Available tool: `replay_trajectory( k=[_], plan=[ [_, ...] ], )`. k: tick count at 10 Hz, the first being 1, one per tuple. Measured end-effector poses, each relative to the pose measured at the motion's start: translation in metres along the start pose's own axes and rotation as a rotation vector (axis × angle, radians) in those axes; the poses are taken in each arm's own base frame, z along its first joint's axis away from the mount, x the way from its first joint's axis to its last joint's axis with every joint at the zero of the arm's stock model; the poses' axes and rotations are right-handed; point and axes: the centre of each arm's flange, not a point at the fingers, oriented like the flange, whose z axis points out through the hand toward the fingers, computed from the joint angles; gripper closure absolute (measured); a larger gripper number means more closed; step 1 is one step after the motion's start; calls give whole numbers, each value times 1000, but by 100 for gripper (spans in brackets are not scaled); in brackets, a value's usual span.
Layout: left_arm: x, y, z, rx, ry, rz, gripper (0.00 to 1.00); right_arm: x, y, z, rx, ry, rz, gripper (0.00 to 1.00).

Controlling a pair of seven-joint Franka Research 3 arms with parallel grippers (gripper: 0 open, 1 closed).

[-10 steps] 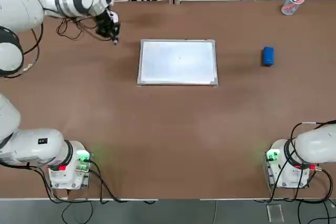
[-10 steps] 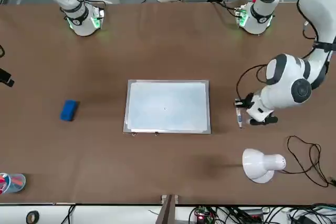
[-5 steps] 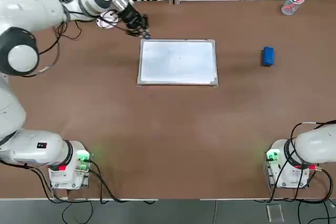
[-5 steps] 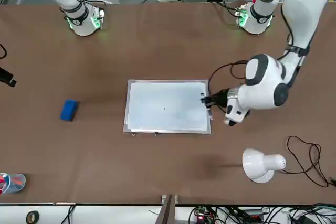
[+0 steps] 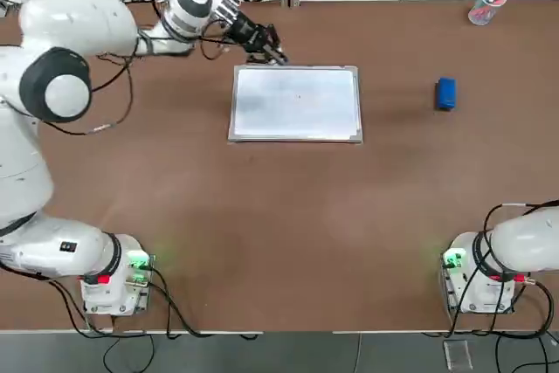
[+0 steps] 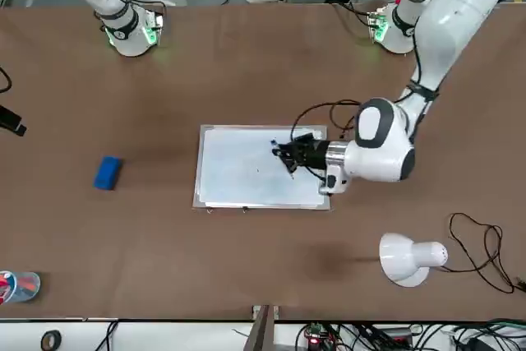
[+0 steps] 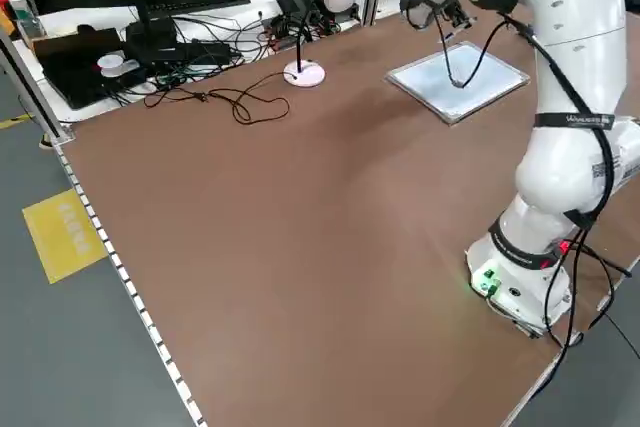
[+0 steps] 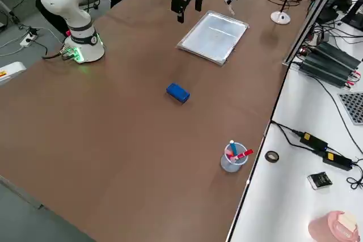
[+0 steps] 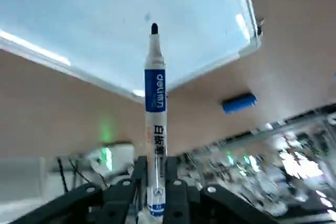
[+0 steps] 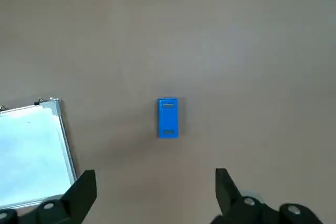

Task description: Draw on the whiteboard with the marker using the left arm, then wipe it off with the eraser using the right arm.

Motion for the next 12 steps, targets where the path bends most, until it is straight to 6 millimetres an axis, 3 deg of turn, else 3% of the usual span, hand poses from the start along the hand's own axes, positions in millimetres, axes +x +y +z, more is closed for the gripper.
replay_trajectory(
  k=[7,12],
  plan=[
    [40,-16,76,-157,-298,-321,82,0,0,2,-1,-4,0,0],
    [70,-33,113,-218,-384,-385,82,-1,1,6,-2,-14,1,0]
  ],
)
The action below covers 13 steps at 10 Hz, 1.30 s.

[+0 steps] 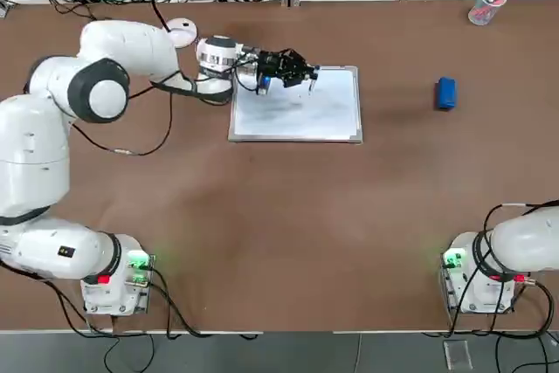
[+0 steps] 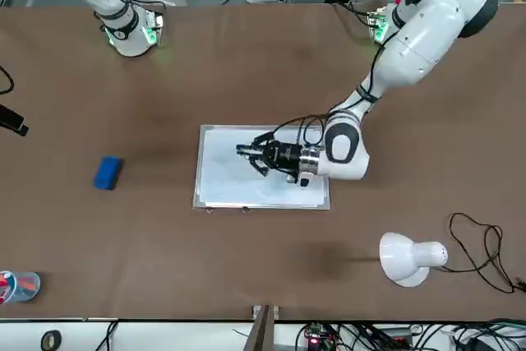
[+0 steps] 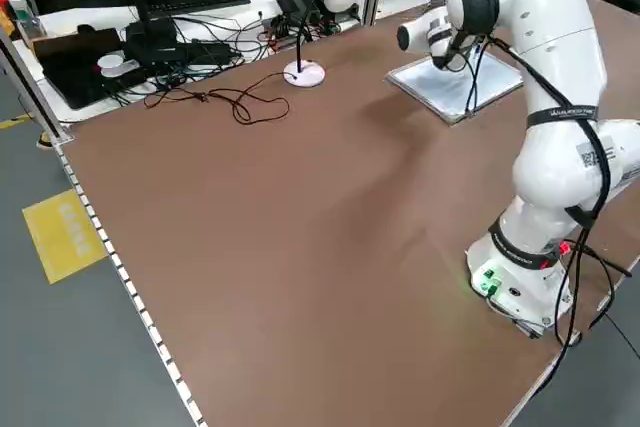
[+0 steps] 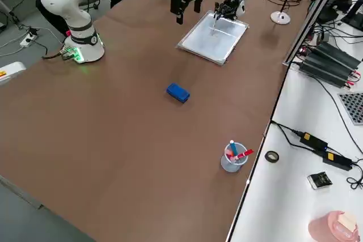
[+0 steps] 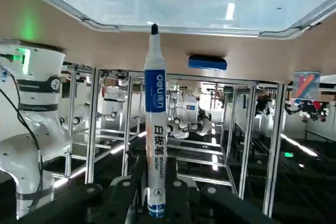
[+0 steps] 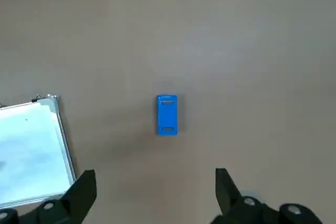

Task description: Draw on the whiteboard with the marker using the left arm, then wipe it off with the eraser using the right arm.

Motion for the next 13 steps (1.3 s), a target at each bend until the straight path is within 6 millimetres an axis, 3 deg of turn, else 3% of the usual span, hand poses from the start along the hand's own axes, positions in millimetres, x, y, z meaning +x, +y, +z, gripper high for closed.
replay_trajectory(
  k=[13],
  plan=[
    [36,-11,17,-27,-41,67,82,-1,2,1,0,-2,3,0]
  ],
)
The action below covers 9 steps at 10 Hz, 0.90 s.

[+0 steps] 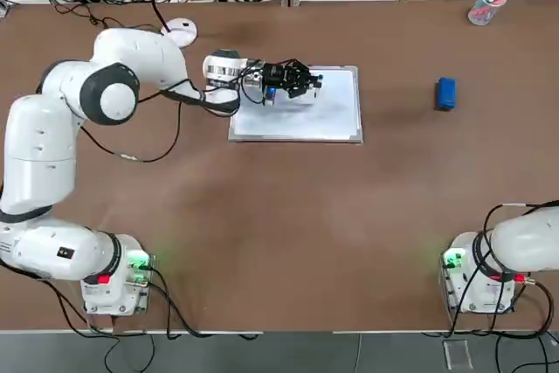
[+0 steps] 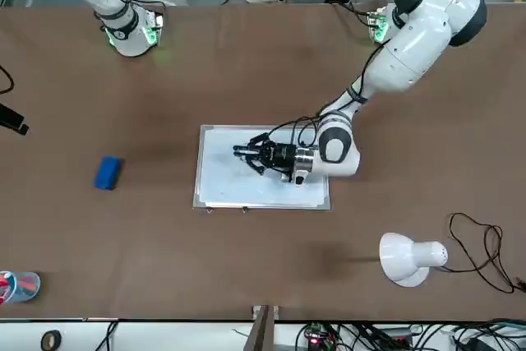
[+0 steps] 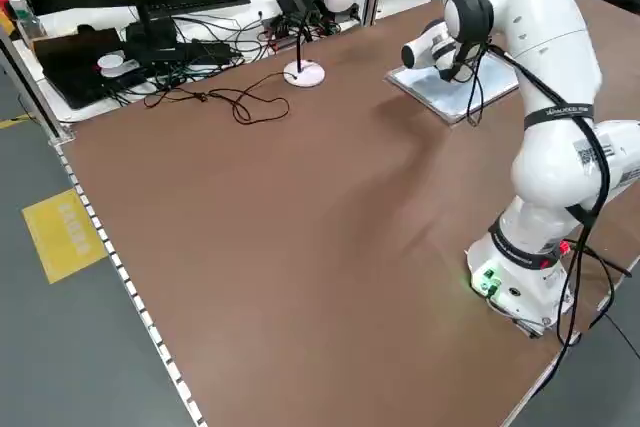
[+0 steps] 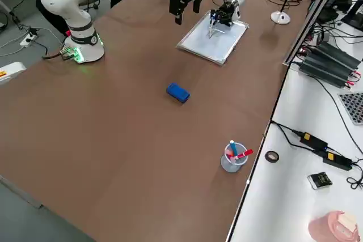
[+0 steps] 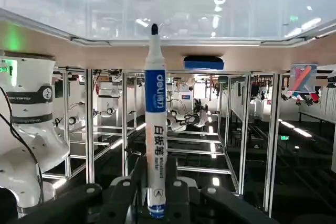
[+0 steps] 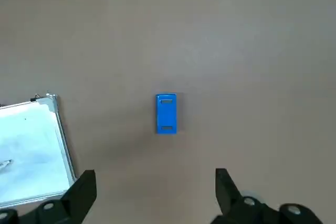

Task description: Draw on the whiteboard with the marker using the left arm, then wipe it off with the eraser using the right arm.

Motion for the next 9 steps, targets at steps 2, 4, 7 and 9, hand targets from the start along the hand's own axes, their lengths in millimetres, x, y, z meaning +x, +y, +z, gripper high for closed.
replay_trajectory(
  k=[2,4,7,9],
  plan=[
    [8,-2,0,0,2,4,82,0,0,0,0,0,0,0],
    [12,-3,0,1,2,15,82,0,0,0,0,0,1,0],
    [13,-4,0,1,-2,25,82,0,0,0,0,0,1,0],
    [13,-3,0,0,-1,39,82,0,1,0,0,0,1,0]
  ],
)
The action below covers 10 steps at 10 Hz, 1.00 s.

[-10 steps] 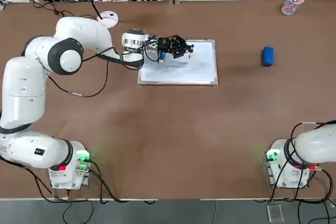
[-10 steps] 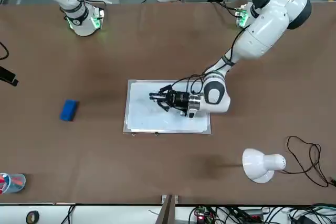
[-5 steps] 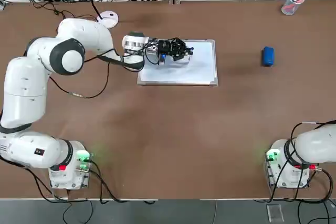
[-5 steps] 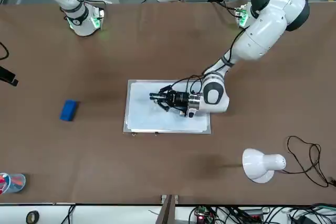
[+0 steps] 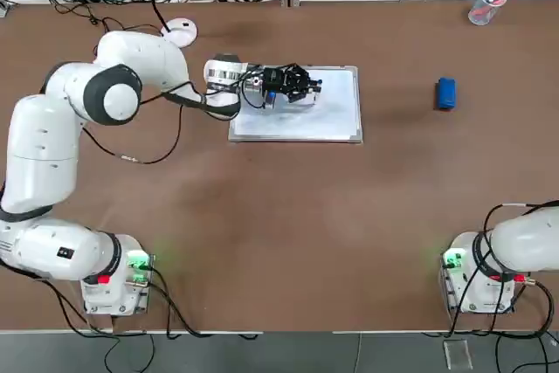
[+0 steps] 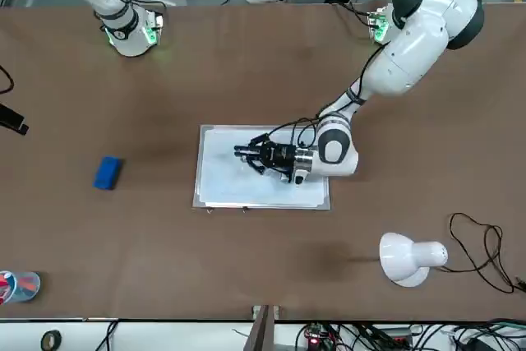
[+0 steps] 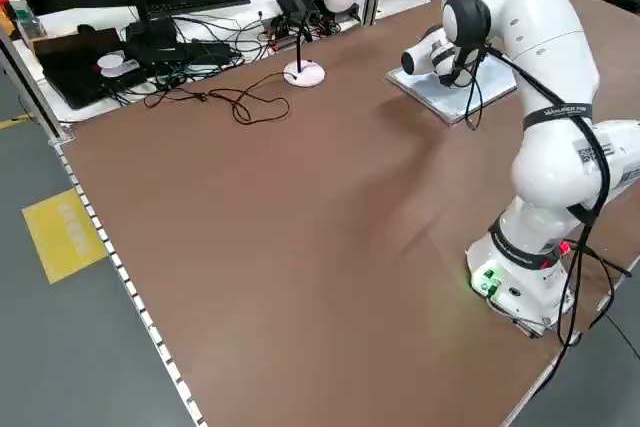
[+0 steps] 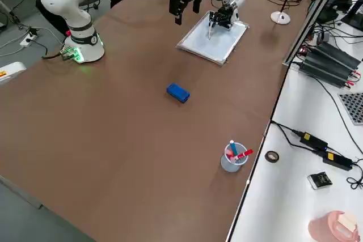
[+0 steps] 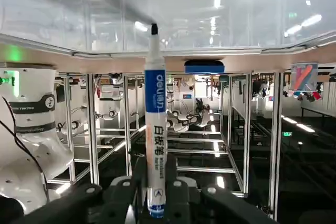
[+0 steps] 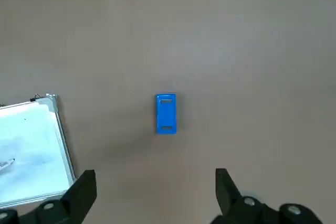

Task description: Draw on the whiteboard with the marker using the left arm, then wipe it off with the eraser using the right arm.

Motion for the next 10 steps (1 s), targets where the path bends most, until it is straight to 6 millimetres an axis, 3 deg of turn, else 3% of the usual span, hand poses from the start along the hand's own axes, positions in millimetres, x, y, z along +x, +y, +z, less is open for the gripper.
replay_trajectory(
  k=[10],
  plan=[
    [0,10,-18,-3,9,30,82,1,7,0,-1,0,12,0]
  ],
)
